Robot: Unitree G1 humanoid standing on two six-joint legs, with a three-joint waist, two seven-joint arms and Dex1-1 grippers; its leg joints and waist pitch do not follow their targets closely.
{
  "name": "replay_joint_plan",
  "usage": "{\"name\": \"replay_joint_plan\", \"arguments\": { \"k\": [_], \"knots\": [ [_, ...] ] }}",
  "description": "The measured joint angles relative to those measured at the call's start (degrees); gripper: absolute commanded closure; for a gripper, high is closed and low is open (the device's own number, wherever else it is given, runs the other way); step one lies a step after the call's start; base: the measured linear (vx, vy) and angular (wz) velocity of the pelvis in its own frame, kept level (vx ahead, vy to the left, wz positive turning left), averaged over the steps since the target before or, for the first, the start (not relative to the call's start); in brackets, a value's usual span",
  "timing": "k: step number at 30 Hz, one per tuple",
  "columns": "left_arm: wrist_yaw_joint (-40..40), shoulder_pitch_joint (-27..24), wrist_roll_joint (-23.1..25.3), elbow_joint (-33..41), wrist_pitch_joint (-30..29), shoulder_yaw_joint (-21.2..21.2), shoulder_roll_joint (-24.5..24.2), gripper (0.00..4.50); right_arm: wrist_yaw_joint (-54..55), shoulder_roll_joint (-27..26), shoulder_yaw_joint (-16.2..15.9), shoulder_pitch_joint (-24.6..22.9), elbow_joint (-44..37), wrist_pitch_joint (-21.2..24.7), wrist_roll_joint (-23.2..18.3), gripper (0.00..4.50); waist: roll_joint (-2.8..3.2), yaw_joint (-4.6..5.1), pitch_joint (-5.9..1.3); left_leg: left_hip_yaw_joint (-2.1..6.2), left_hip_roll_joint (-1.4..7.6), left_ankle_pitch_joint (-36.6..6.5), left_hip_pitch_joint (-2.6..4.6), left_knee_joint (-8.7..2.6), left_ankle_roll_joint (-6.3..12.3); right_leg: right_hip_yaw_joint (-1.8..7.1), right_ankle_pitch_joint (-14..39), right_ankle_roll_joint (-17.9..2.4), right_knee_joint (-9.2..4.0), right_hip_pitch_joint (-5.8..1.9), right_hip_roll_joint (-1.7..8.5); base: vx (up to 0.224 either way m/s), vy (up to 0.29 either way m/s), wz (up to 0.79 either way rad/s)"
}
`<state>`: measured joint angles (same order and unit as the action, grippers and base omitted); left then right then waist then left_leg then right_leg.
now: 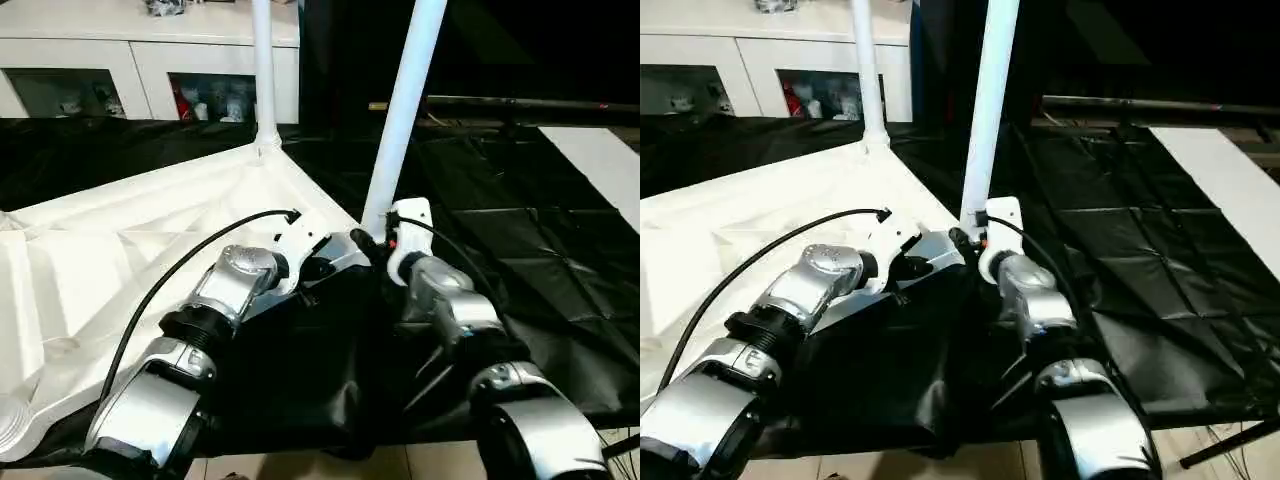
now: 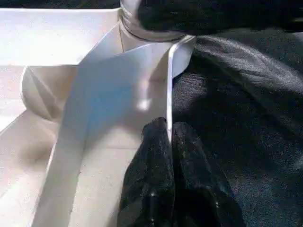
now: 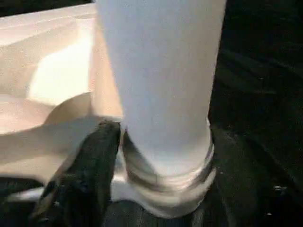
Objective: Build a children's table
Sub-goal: Rotate leg to tighten
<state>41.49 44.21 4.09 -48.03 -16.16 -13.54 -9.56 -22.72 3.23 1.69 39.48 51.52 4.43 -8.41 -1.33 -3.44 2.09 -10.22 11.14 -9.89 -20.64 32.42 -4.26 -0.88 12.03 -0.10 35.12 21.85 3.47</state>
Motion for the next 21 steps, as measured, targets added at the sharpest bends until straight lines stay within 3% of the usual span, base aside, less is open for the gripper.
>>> {"name": "replay_joint_plan", "arguments": {
  "k": [4,10,15,18,21],
  "knots": [
    [2.9,-0.3,0.0,0.8,0.6,0.0,-1.4,4.5,-9.1,4.1,-2.0,-2.1,-4.0,1.2,-0.3,0.83,0.09,-0.12,0.06,0.06,0.01,0.0,-0.16,-0.12,0.0,-0.06,0.0,0.1,-0.05,0.11,-0.01,0.0,0.0,0.0],
    [10.6,-3.4,-0.7,6.5,1.7,-1.0,-6.4,4.5,-28.1,11.4,-8.7,-6.0,-12.3,1.8,-0.7,0.83,-0.02,0.33,0.13,0.17,0.14,0.0,-0.37,-0.09,0.03,-0.08,0.2,0.2,-0.12,0.3,-0.18,0.0,0.0,0.0],
    [17.6,-6.2,-2.2,11.4,2.4,-1.6,-11.5,4.5,-36.0,14.2,-10.4,-6.0,-13.6,1.5,-0.4,0.83,-0.3,0.11,0.3,0.12,0.15,0.1,-0.56,-0.06,0.17,-0.08,0.3,0.1,-0.14,0.48,-0.18,0.0,0.0,0.0],
    [24.5,-8.5,-3.6,14.8,2.7,-2.2,-14.8,4.5,-38.3,16.5,-11.1,-6.1,-13.9,1.4,0.0,0.83,-0.58,-0.4,0.47,0.07,0.19,0.0,-0.59,-0.05,0.09,-0.11,0.3,0.0,-0.14,0.51,-0.18,0.0,0.0,0.0],
    [27.8,-9.7,-4.3,17.6,1.8,-2.7,-16.0,4.5,-39.3,16.6,-11.6,-6.1,-14.8,1.5,0.0,0.83,-0.73,-1.79,0.56,-0.08,0.24,0.0,-0.59,-0.02,0.06,-0.12,0.3,0.0,-0.13,0.51,-0.13,0.0,0.0,0.0]
  ]
}}
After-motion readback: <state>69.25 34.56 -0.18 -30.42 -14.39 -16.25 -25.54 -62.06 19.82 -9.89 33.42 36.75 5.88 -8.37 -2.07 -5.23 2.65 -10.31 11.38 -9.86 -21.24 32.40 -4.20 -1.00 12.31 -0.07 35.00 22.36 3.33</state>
